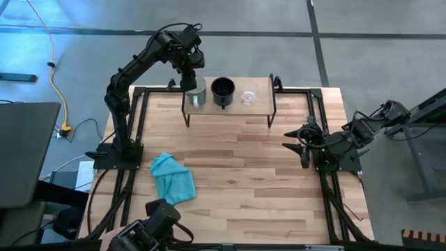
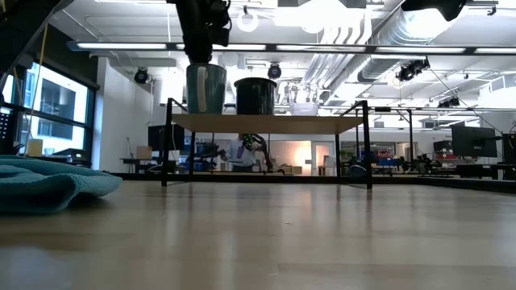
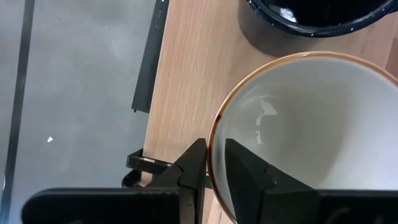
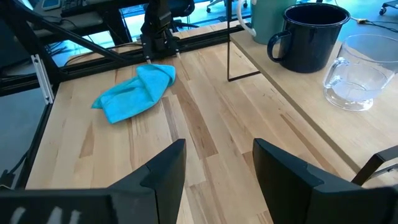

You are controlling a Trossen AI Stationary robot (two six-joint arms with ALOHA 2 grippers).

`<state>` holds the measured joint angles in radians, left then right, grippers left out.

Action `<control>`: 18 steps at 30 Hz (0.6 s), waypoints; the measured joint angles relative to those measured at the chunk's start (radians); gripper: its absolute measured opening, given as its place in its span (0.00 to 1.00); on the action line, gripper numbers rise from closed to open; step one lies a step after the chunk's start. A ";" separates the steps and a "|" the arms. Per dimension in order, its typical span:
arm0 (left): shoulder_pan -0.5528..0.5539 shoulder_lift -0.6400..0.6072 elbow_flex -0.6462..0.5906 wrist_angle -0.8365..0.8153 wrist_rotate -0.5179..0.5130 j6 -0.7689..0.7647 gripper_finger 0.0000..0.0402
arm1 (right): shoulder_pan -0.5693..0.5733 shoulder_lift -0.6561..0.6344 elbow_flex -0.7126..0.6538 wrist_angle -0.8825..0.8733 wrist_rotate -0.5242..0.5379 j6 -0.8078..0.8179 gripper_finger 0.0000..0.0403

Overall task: Stack small to large cups/mugs on shelf
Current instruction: Put the blue mug on the shelf, then return to Home Position

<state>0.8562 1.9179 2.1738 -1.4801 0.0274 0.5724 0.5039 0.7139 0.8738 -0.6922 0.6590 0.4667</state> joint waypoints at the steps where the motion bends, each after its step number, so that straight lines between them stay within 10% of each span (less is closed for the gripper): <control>1: 0.000 0.000 0.000 -0.002 -0.002 0.000 0.12 | 0.000 0.000 0.000 0.000 0.000 0.000 0.44; 18: -0.008 0.000 0.000 -0.004 -0.014 -0.002 0.21 | 0.000 0.000 0.000 0.000 0.000 0.004 0.44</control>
<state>0.8478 1.9175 2.1738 -1.4837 0.0132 0.5705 0.5041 0.7140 0.8738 -0.6918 0.6590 0.4709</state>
